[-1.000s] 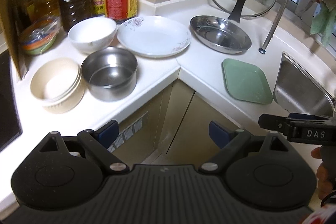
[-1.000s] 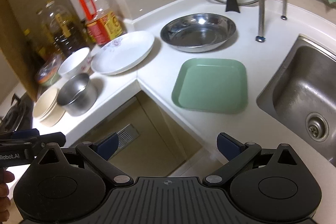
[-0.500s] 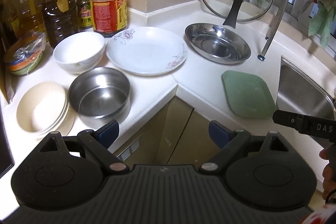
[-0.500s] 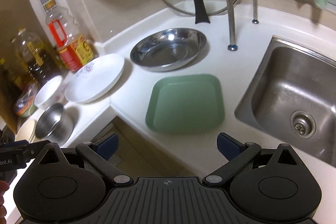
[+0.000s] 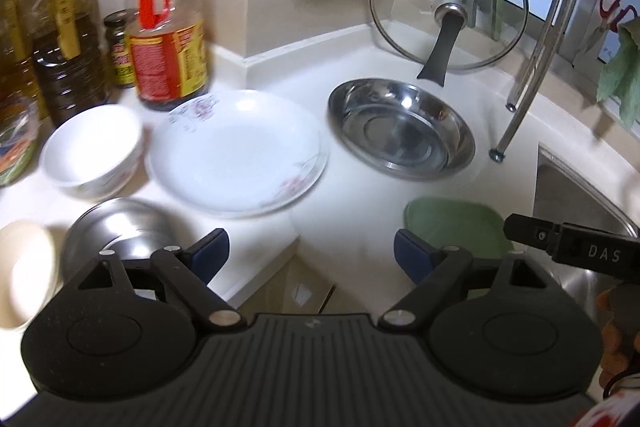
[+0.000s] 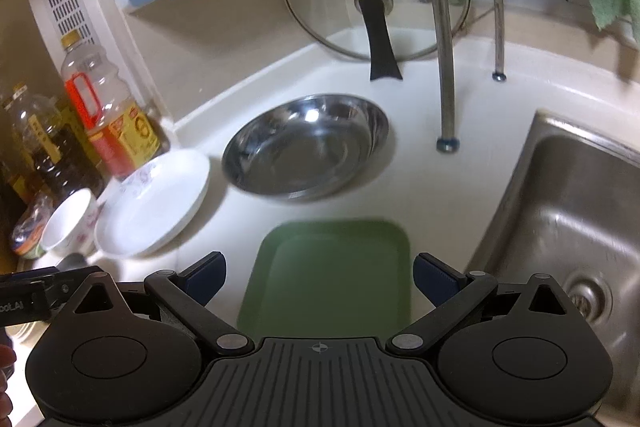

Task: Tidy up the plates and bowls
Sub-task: 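Move both grippers toward the rim of the stainless steel dish, then close the left gripper on the steel dish rim while the right gripper closes beside it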

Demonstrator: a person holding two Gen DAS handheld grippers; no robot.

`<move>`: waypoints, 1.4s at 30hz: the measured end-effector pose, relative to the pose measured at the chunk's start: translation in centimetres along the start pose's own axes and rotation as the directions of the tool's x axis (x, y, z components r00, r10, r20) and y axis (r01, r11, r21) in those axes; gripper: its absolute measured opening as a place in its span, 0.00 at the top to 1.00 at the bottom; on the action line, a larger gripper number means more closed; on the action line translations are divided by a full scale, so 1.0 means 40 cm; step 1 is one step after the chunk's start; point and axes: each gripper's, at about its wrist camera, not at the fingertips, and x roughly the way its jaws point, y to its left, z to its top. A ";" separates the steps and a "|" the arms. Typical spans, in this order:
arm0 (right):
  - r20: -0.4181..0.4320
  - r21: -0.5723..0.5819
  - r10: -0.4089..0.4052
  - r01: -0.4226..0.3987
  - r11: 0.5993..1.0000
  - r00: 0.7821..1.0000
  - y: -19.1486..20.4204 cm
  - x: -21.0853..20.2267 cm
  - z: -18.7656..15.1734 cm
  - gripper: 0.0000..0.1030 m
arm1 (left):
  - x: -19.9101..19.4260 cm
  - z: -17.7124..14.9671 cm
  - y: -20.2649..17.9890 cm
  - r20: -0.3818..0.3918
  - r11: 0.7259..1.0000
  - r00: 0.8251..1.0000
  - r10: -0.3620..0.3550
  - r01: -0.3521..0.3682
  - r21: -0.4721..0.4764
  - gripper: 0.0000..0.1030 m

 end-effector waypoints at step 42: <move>-0.011 -0.114 -0.024 0.023 0.993 1.000 -0.163 0.451 0.196 0.50 | 0.463 0.152 -0.182 -0.042 0.989 0.988 0.146 -0.147 -0.025 0.46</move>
